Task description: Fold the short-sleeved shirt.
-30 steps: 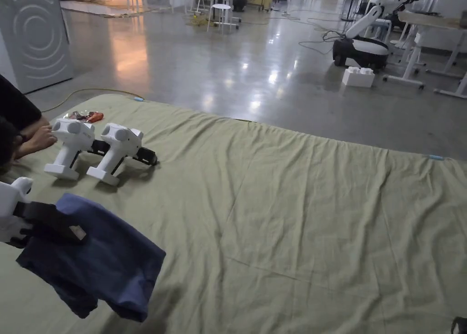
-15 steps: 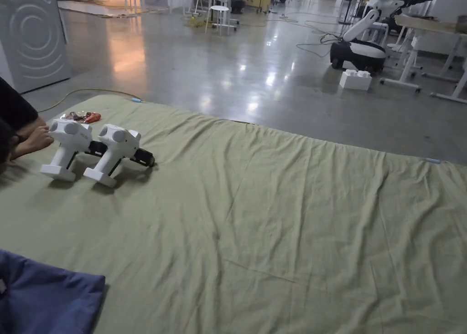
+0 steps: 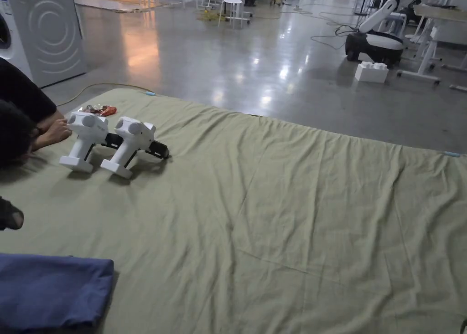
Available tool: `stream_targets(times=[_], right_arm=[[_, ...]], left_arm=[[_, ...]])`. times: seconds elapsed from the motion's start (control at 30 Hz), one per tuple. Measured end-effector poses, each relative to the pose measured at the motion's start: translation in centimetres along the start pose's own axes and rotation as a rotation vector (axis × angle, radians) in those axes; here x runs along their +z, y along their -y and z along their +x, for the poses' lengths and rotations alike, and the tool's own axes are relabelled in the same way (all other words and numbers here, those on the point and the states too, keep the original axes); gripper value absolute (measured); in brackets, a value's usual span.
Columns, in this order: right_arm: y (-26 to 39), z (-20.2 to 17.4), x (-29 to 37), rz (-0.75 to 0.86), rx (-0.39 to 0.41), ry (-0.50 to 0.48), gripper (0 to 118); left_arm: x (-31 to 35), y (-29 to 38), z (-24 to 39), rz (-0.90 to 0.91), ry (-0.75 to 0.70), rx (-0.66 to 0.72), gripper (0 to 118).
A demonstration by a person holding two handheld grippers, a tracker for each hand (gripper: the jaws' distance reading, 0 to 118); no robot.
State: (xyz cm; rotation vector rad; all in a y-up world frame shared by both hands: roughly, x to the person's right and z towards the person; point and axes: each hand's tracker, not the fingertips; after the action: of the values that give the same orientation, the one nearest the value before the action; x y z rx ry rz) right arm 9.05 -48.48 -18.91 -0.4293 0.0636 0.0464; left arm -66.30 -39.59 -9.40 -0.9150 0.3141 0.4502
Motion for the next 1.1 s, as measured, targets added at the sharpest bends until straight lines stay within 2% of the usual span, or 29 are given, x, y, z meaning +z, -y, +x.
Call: stream_targets(times=[0.17, 0.4, 0.67, 0.83, 0.93, 0.97, 1.0, 1.1], right_arm=[[-0.2, -0.6, 0.1, 0.009, -0.009, -0.014, 8], [-1.0, -1.5, 0.4, 0.041, -0.016, -0.026, 8], [-2.4, -3.3, 0.7, 0.114, -0.016, -0.023, 8], [-3.2, -4.6, 1.0, 0.157, -0.024, -0.027, 8], [-3.5, -5.5, 0.9, 0.180, -0.017, -0.026, 8], [-3.6, -5.7, 0.9, 0.184, -0.017, -0.027, 8], [-3.6, -5.9, 0.8, 0.188, -0.018, -0.029, 8], [-3.9, -6.4, 0.7, 0.202, -0.026, -0.035, 8]], left_arm=[[-0.2, 0.2, 3.0, 0.180, 0.090, -0.110, 81], [-0.6, 5.9, 15.2, 0.391, 0.246, -0.247, 81], [-3.5, 13.2, 28.3, 0.620, 0.095, -0.390, 80], [-4.6, 15.6, 32.6, 0.738, 0.059, -0.383, 77], [-4.4, 16.8, 34.4, 0.782, 0.053, -0.362, 52], [-4.4, 17.1, 34.9, 0.787, 0.054, -0.359, 24], [-4.5, 17.3, 35.2, 0.787, 0.058, -0.361, 11], [-4.9, 17.7, 36.0, 0.786, 0.036, -0.359, 9]])
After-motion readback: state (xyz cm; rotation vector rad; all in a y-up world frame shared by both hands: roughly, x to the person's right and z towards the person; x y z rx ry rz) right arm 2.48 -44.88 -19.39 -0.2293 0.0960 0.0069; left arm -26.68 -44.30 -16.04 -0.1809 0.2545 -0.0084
